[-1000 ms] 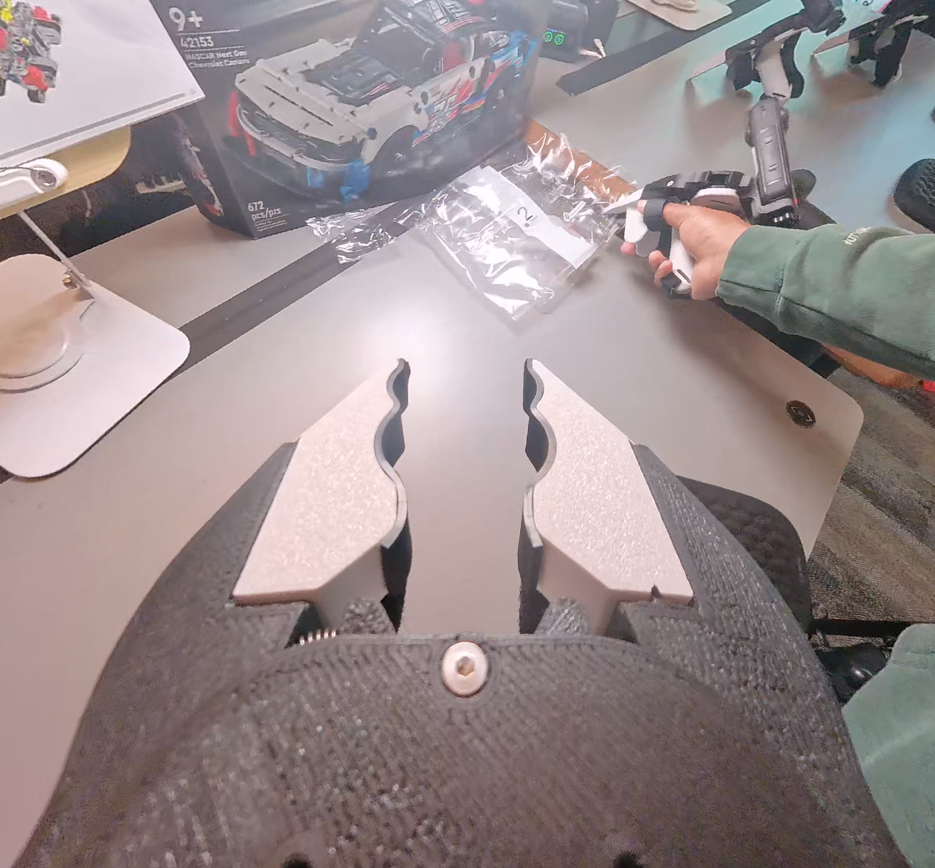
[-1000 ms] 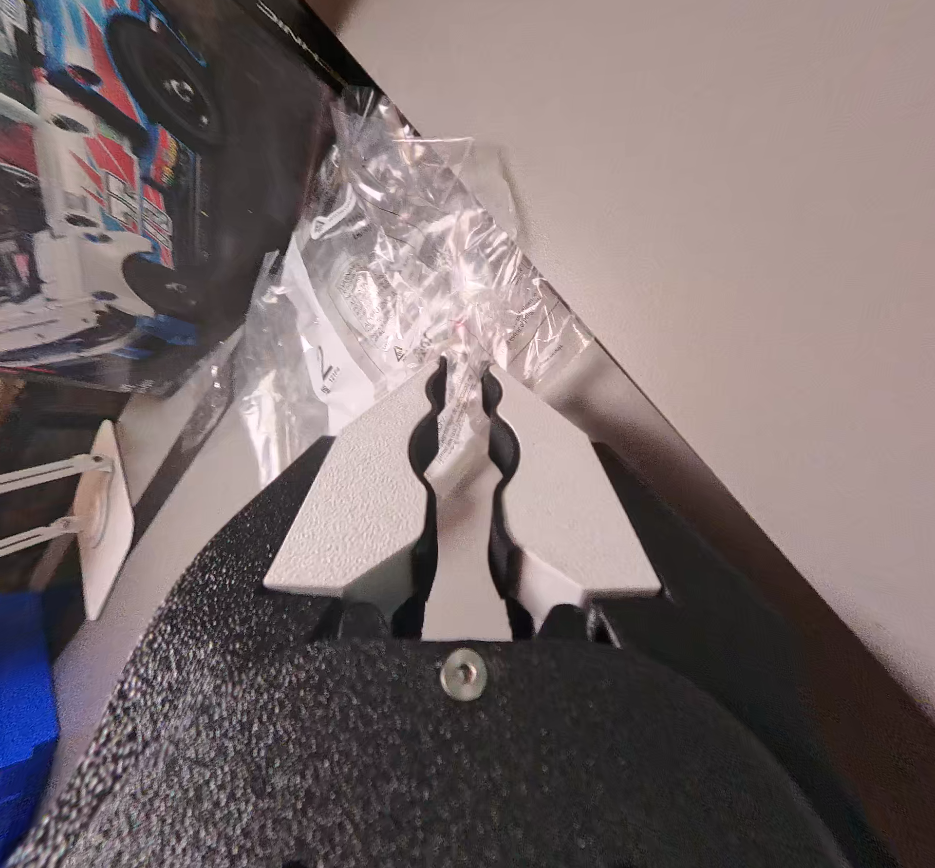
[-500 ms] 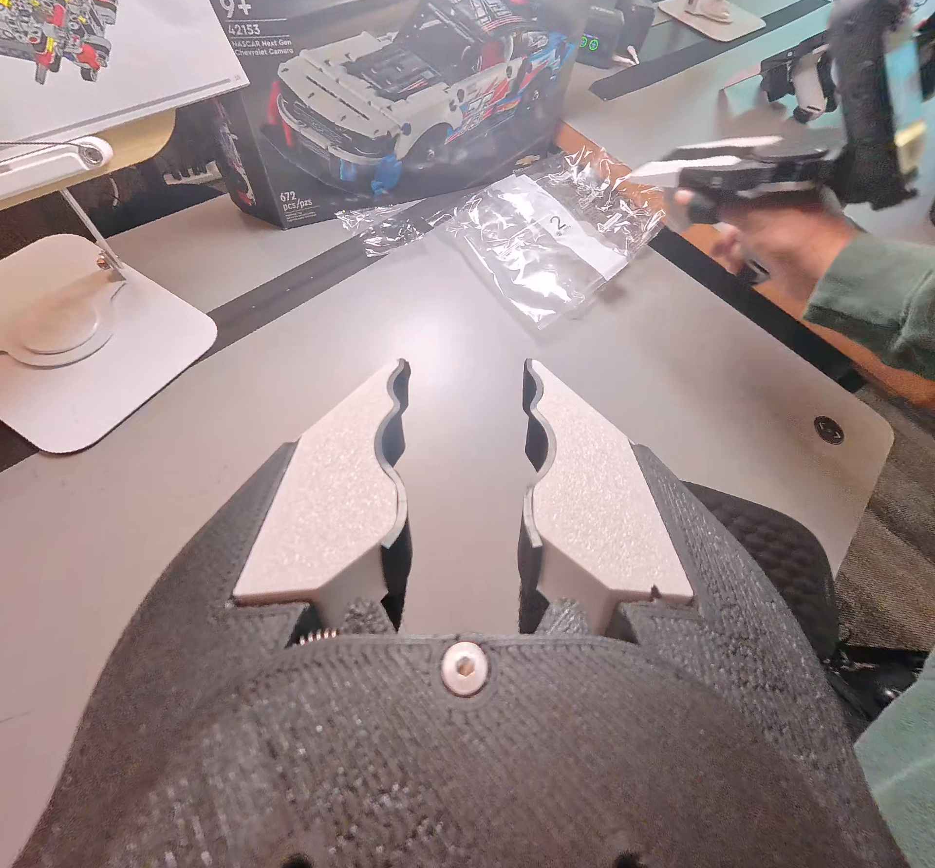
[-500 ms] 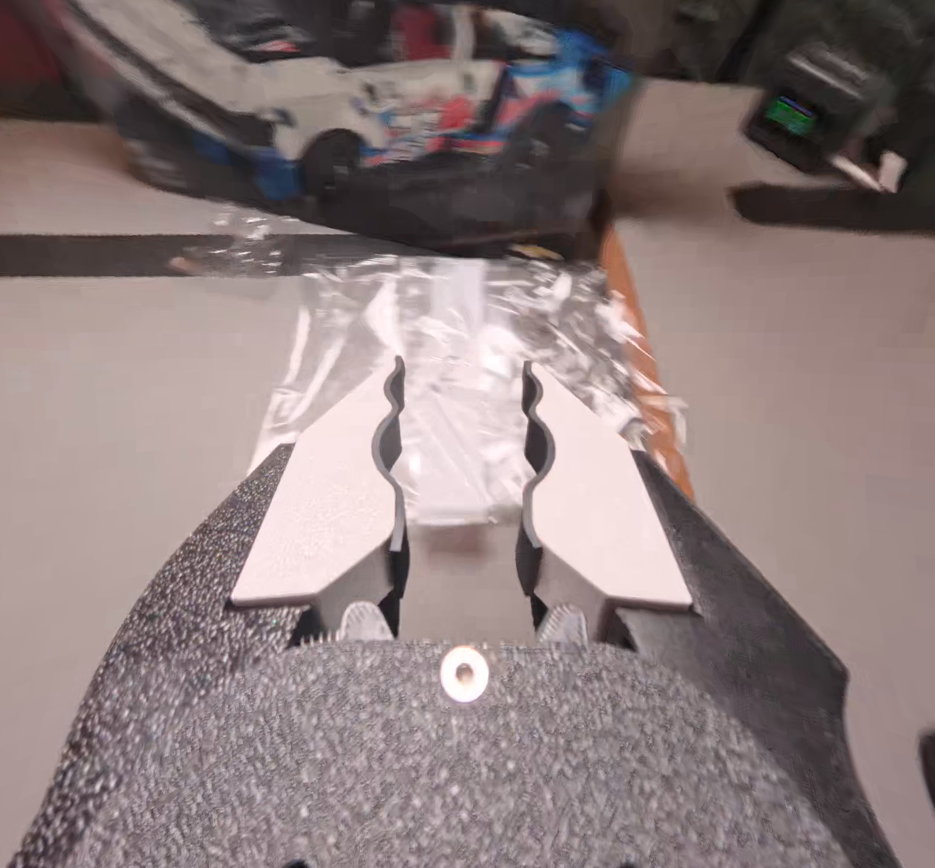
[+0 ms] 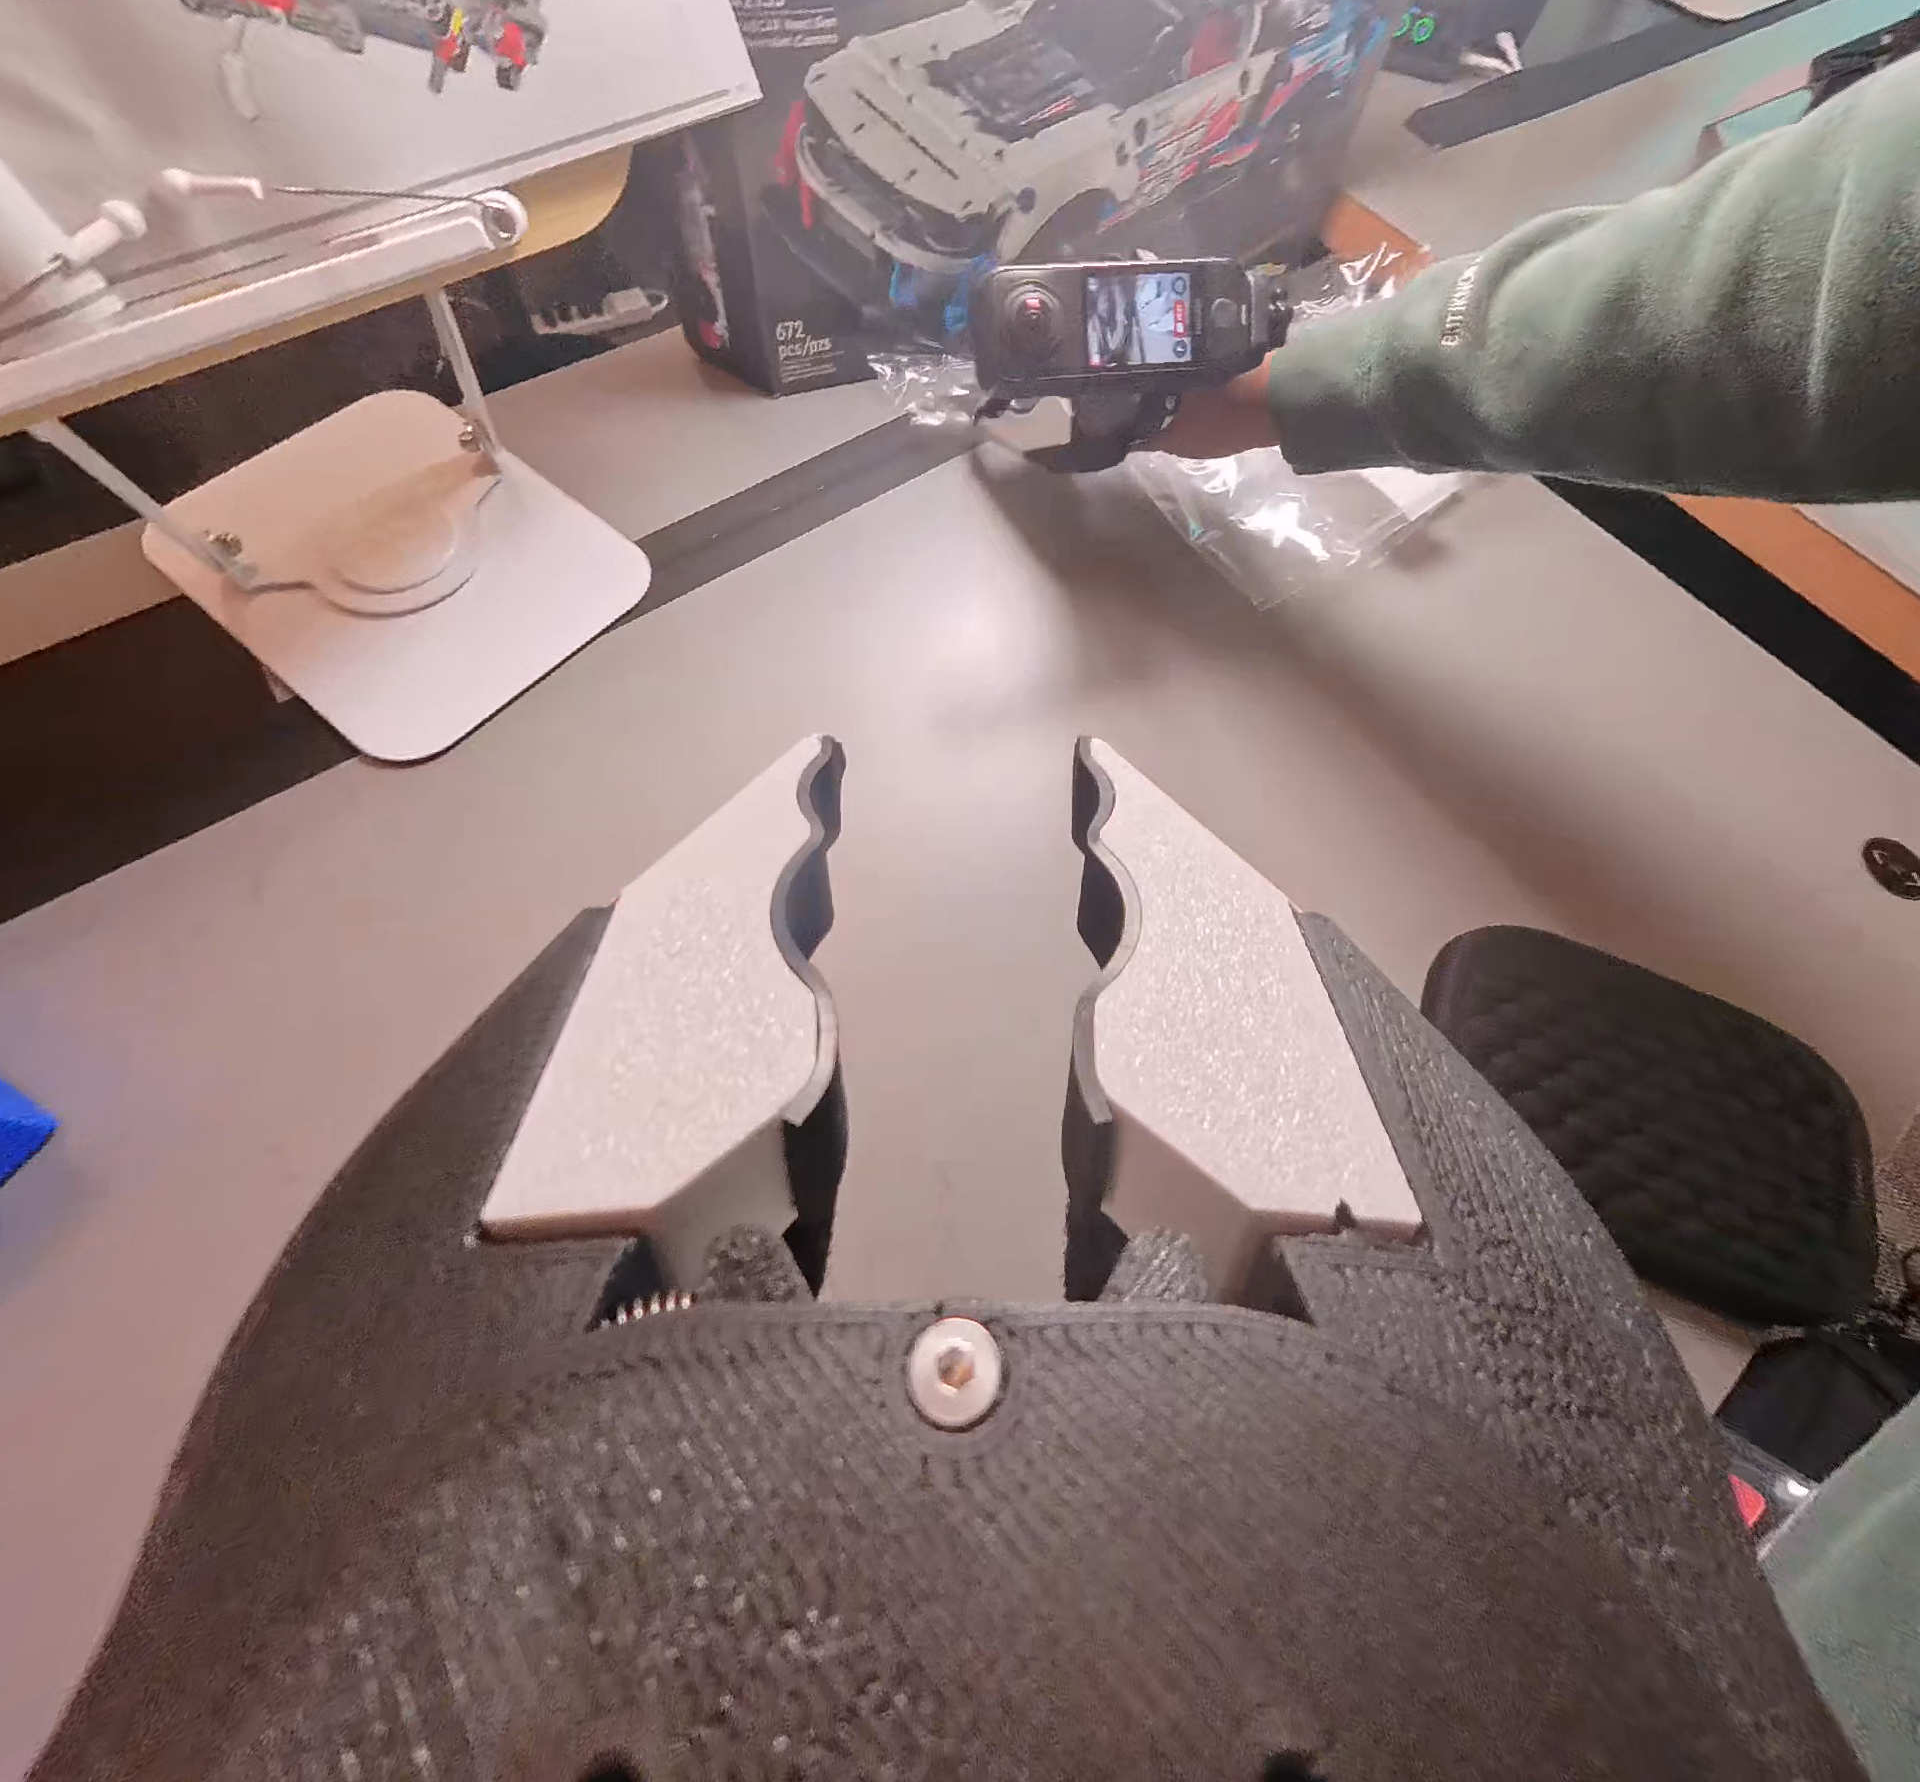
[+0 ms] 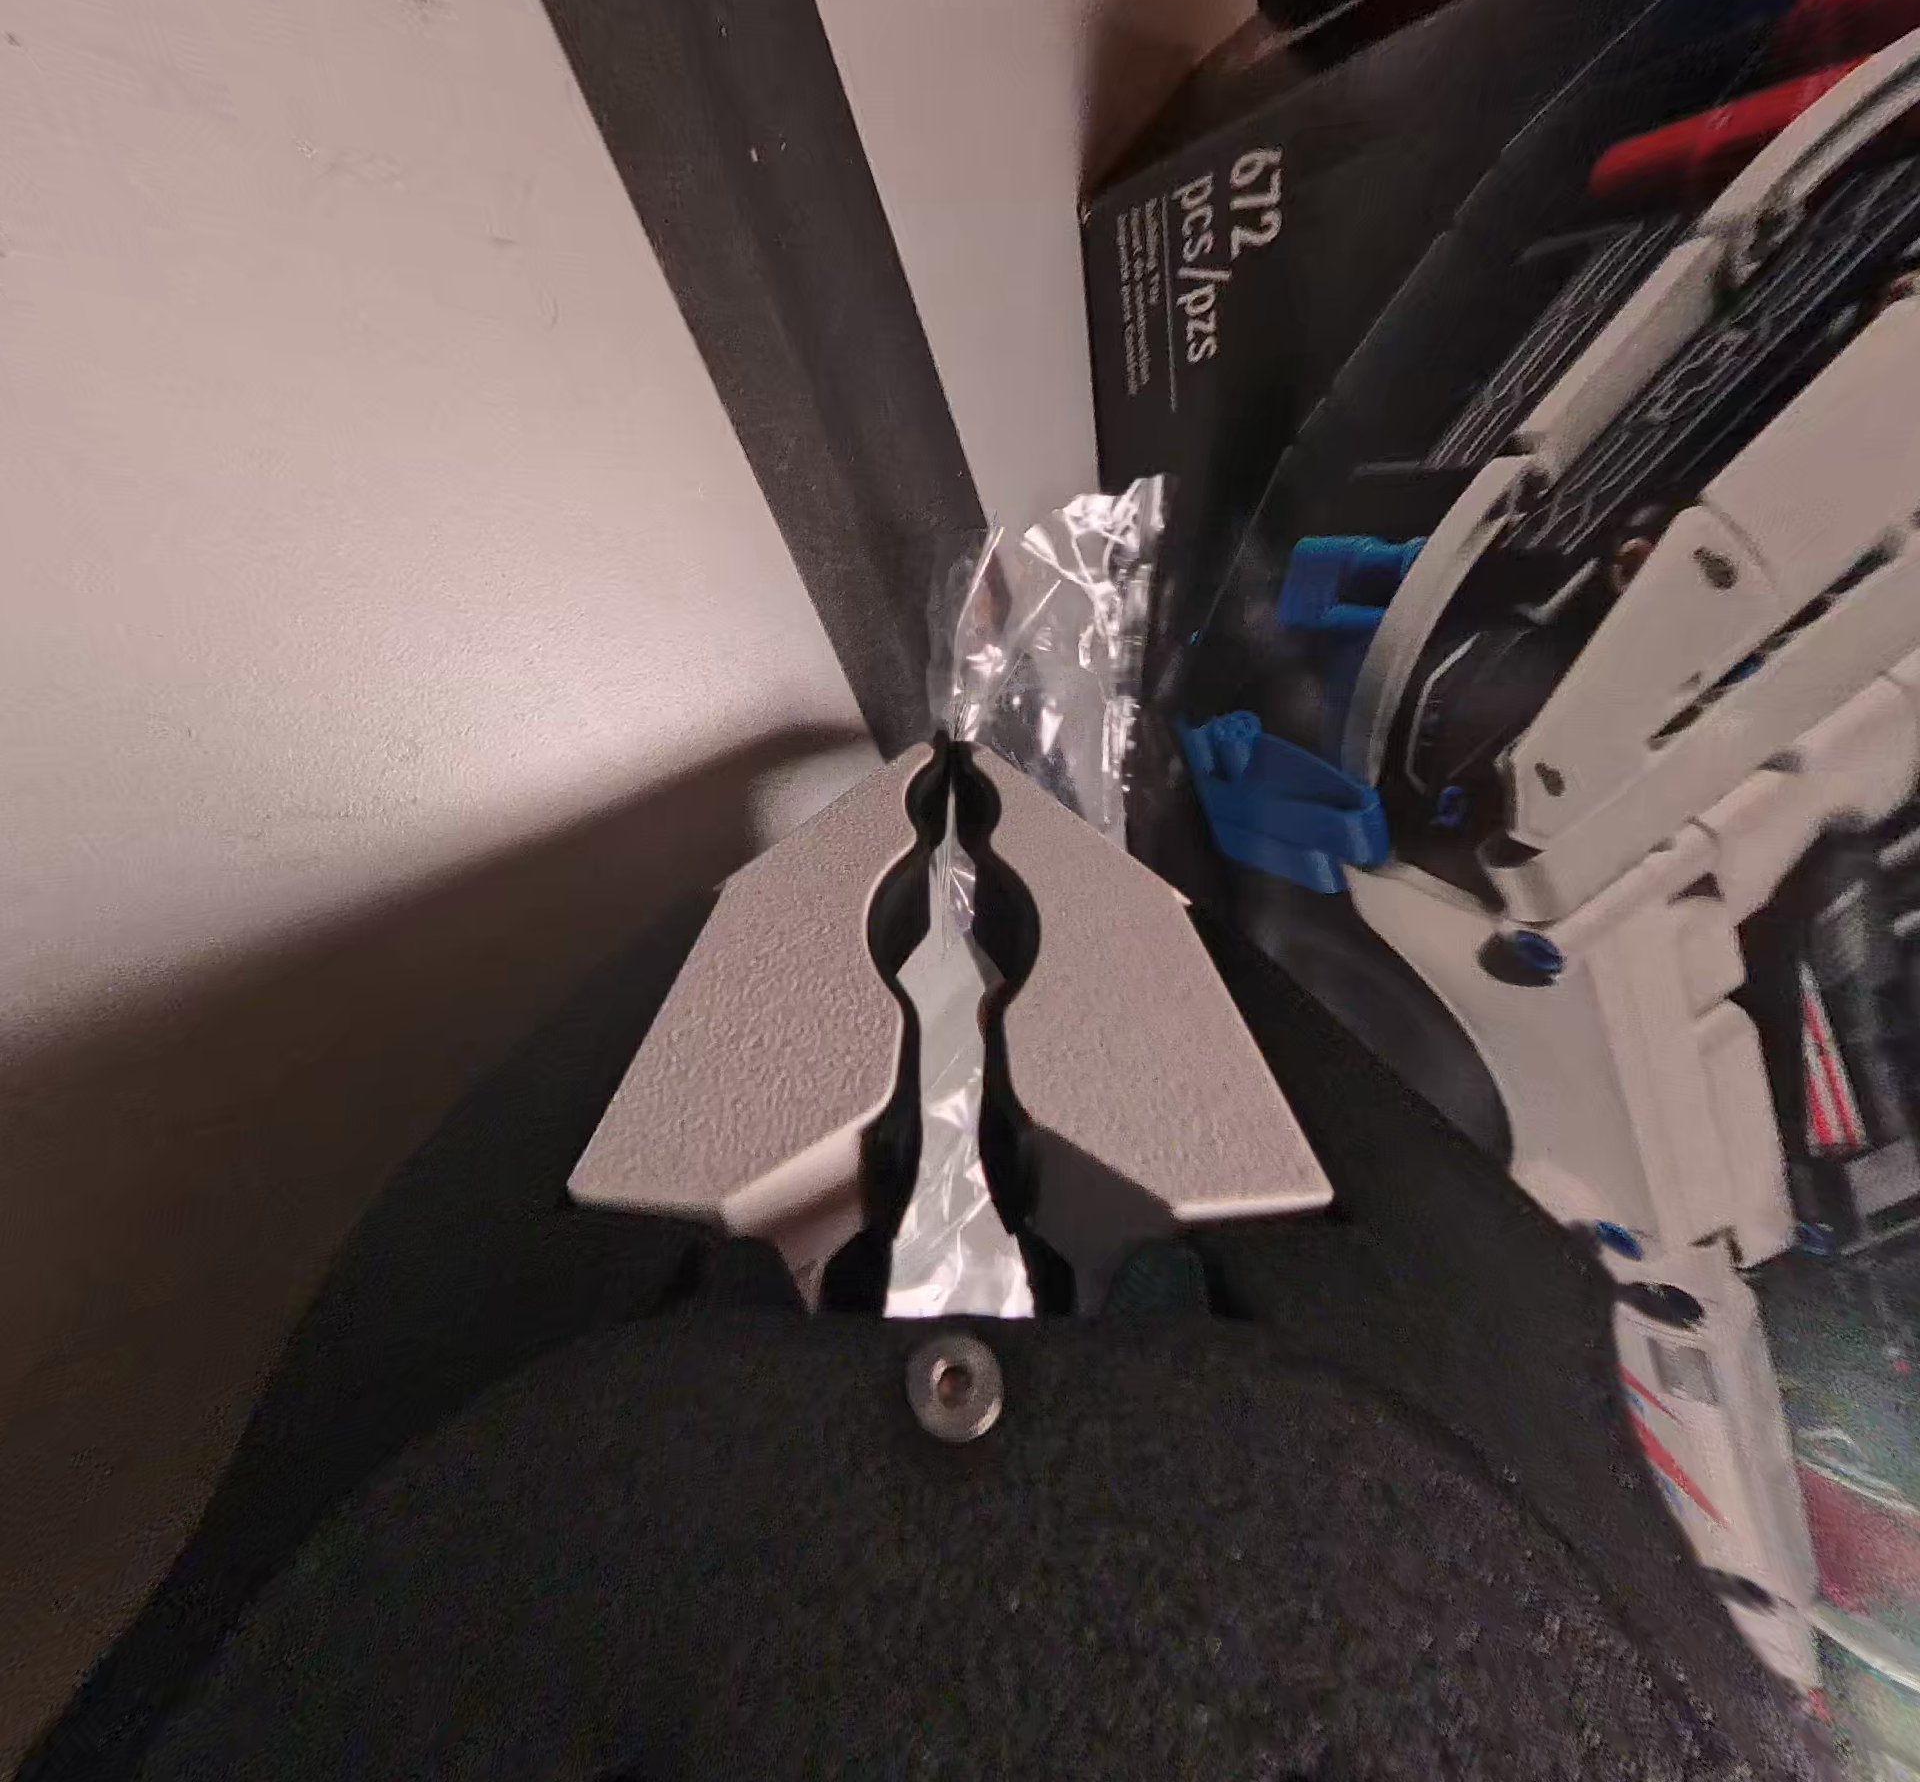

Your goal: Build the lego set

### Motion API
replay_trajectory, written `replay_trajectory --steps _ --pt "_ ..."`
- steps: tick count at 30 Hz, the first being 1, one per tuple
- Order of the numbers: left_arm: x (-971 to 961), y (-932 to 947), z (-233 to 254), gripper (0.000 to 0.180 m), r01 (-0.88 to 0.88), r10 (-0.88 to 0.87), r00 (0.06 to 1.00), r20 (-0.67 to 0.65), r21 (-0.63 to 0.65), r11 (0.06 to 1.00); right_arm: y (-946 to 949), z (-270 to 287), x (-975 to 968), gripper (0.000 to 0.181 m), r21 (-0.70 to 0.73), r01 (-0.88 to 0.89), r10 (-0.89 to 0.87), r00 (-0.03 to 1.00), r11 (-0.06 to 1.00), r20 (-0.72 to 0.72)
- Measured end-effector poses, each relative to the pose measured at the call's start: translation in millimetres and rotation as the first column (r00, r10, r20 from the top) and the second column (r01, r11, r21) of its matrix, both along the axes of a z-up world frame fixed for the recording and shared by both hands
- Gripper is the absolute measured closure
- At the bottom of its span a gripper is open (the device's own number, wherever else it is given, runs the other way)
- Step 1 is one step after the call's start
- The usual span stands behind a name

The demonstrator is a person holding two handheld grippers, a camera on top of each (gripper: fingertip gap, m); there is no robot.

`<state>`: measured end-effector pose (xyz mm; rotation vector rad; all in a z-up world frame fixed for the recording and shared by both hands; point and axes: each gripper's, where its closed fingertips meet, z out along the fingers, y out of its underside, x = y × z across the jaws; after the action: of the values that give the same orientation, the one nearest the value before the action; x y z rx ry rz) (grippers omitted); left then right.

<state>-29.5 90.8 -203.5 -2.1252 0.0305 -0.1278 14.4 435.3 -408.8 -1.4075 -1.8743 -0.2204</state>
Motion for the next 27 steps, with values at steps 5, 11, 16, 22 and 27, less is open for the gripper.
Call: replay_trajectory --steps 5,11,16,22,27 --pt "1.8 8.7 -1.5 0.137 0.017 -0.017 1.0 0.014 0.014 1.0 -13.1 55.5 15.2 0.181 0.091 -0.006 0.02 0.988 0.996 -0.154" --pt "19.9 23.8 -3.5 0.137 0.078 -0.079 0.996 0.042 0.031 0.996 -15.5 88.8 127.3 0.181 0.199 0.046 -0.031 0.997 0.979 -0.076" --pt "36.8 32.1 0.1 0.137 0.123 -0.125 0.991 0.046 0.043 0.992 3.2 38.8 220.2 0.179 0.195 0.099 -0.127 0.983 0.976 0.135" --pt "43.7 33.7 9.6 0.138 0.129 -0.13 0.991 0.03 0.052 0.99 -3.3 50.1 252.5 0.151 0.114 0.267 -0.27 0.963 0.957 0.012" --pt "28.2 28.0 15.8 0.138 0.068 -0.068 0.998 0.005 0.071 0.995 -43.8 87.1 253.7 0.151 -0.023 0.411 -0.406 0.89 0.911 -0.209"
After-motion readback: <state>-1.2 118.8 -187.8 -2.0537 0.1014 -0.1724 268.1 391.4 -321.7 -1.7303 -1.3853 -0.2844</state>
